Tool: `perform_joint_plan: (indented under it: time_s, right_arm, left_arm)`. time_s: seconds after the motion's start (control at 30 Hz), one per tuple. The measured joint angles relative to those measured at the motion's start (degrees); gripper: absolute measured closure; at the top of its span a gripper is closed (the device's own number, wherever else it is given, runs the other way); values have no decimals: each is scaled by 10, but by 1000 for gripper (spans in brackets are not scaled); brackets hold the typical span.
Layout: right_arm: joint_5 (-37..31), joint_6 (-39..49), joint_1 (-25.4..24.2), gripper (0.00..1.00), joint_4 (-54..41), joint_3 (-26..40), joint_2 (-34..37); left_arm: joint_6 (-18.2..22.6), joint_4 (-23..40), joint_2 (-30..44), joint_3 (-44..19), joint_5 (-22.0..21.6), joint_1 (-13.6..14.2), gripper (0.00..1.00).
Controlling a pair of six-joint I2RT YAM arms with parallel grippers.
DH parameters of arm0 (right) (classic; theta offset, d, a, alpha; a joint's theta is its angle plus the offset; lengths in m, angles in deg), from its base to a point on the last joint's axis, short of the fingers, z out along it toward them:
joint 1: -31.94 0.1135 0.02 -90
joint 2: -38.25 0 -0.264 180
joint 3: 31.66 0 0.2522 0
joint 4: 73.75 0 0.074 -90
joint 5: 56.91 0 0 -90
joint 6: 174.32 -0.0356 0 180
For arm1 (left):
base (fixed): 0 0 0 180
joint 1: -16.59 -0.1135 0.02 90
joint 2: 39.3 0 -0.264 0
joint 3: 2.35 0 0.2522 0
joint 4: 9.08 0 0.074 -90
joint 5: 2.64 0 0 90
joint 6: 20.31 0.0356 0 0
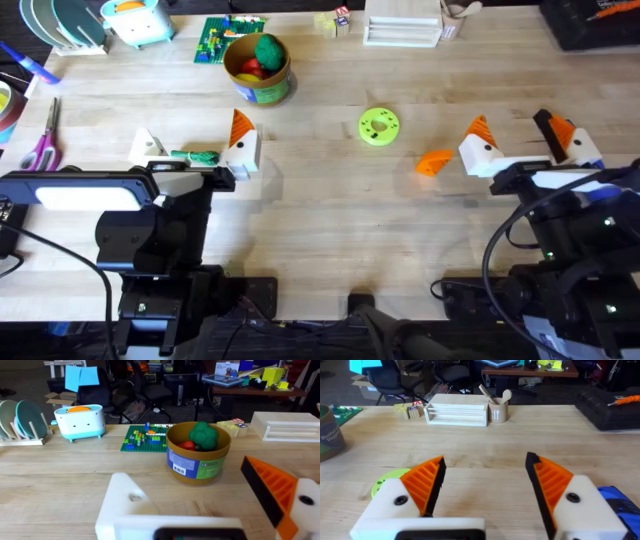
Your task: Pick up the gripper from the table and insert it into the empty holder that is missing its gripper. Then pick up a screw, insert it into the mounting hole, and use the screwdriver to tighten it. Finally, clean up the table by picking up the vegetable and placing it into the bucket.
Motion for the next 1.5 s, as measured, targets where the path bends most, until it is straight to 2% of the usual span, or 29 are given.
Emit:
perform_joint_plan:
  time_s: [0.33, 0.47, 0.53, 0.67, 0.83, 0.93, 1.07, 1.23, 1.37, 1.43, 1.5]
  right_arm:
    - [0, -1, 0, 10, -1, 0, 0]
    - [-1, -8, 0, 10, 4, 0, 0]
    - [-3, -27, 0, 10, -22, 9, 2]
    - [-3, -68, 0, 10, -134, 79, 30]
    - [-3, -95, 0, 10, -237, 225, 108]
    - [-3, -100, 0, 11, -262, 308, 152]
    - [-3, -101, 0, 10, -262, 386, 193]
    - [-3, -97, 0, 10, -265, 405, 202]
    - [-3, -97, 0, 10, -270, 405, 203]
    - [-3, -96, 0, 12, -270, 405, 203]
    - [-3, -95, 0, 11, -270, 405, 203]
  left_arm:
    - [-1, 8, 0, -1, 0, 0, 10]
    - [-9, 103, 3, -33, -1, 0, 10]
    - [-11, 172, 16, -82, -11, 0, 10]
    - [-19, 303, 83, -223, -38, 0, 11]
    - [-22, 494, 238, -409, -71, 0, 10]
    - [15, 565, 334, -497, -88, 0, 10]
    - [67, 605, 425, -575, -100, 0, 8]
    - [183, 640, 489, -593, -126, 0, 9]
    - [238, 627, 539, -593, -136, 0, 13]
    - [255, 622, 561, -592, -136, 0, 271]
    - [269, 616, 572, -592, -136, 3, 579]
